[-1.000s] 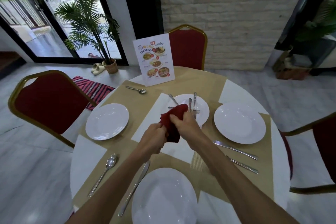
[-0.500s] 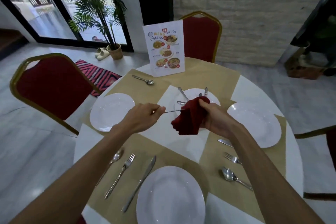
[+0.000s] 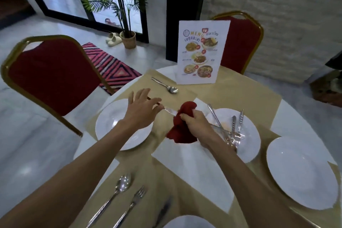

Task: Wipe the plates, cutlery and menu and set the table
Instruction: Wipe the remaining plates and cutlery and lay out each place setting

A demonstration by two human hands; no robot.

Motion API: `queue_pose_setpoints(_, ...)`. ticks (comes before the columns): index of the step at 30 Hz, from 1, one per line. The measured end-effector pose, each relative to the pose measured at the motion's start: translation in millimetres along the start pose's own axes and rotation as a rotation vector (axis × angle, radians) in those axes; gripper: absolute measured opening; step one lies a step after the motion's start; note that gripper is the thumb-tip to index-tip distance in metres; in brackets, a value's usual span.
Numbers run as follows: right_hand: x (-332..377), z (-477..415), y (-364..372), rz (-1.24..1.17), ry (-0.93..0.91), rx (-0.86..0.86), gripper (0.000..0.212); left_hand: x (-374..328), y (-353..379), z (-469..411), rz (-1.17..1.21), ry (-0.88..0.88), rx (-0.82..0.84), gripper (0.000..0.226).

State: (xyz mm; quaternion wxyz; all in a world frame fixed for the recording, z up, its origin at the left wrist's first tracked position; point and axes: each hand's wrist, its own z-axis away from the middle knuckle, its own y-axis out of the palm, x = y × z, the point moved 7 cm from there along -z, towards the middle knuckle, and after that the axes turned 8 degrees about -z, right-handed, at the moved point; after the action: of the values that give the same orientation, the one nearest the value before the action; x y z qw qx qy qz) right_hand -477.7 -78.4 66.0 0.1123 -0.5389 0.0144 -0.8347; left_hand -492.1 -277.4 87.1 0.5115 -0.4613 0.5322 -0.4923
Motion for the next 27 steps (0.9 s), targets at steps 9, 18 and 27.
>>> queue_pose_setpoints(9, -35.3, -93.5, 74.6, -0.034, 0.145, -0.063, 0.019, 44.4, 71.1, -59.8, 0.0, -0.127, 0.25, 0.051)
queue_pose_setpoints(18, -54.7, -130.9, 87.9, 0.174, 0.219, -0.031, 0.03, 61.2, 107.1, -99.8, -0.115, -0.113, 0.356, 0.05)
queue_pose_setpoints(27, -52.6, -122.9, 56.6, 0.276, 0.25, -0.112, 0.016, 63.1, 103.1, -113.9, -0.059, -0.235, 0.255, 0.035)
